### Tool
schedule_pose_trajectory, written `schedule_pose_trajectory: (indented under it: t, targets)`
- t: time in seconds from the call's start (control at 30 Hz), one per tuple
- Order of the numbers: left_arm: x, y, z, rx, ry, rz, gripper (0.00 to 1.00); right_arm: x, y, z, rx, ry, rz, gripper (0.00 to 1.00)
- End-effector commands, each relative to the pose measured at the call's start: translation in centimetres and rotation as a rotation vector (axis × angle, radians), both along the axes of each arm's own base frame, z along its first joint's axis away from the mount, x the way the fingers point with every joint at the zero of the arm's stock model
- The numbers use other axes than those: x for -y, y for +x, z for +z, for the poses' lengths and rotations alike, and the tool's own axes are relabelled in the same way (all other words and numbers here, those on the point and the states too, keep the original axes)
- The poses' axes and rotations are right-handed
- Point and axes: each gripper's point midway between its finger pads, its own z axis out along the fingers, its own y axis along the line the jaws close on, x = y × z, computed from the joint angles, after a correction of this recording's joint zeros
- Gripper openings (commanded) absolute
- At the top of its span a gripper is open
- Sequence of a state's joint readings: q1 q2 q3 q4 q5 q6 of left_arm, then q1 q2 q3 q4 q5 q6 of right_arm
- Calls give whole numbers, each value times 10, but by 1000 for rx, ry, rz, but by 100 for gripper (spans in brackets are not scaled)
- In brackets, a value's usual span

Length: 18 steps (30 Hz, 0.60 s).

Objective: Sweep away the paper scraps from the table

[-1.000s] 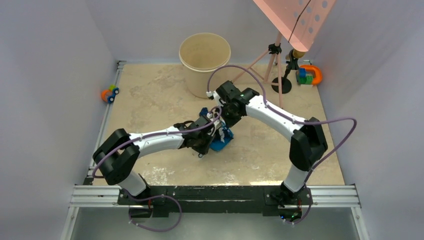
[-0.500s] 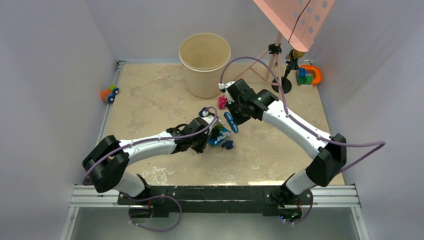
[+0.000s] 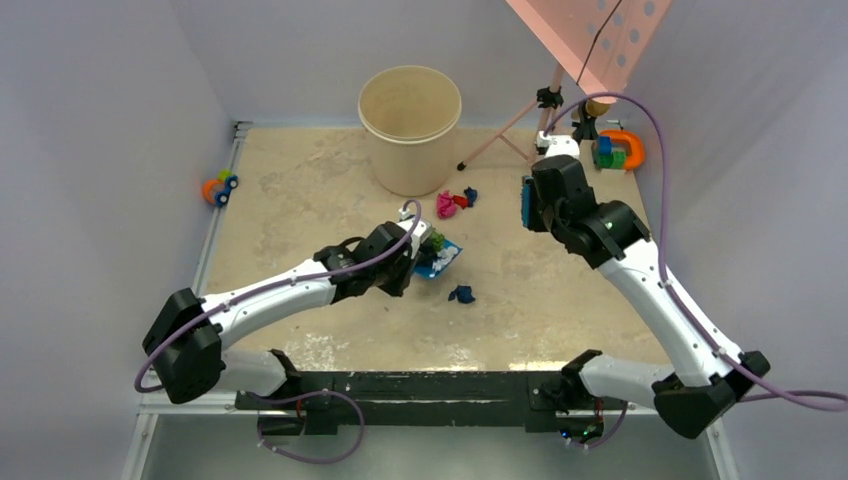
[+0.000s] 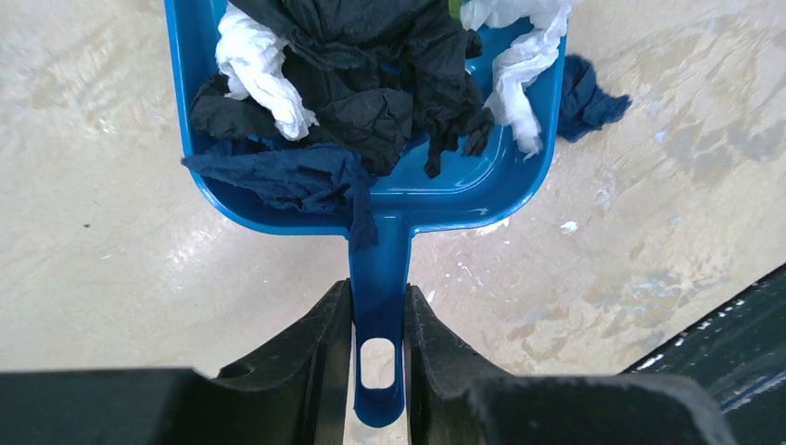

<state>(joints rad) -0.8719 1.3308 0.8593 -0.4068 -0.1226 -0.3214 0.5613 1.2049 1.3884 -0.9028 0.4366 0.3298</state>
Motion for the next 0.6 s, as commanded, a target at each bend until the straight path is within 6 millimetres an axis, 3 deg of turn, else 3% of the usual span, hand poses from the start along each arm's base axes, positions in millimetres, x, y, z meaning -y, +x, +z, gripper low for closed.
schedule_pose_trajectory:
  t: [0.0,0.37,0.57]
  targets:
    - [0,10,52,51,-11,31,0,15,-6,8,80,51,-88,0]
    - [-15,40,158,117,17,75,0,24,-19,-8,58,48,-110,0]
    - [-25,75,220,158,-27,91,0,18,-21,-12,45,72,-81,0]
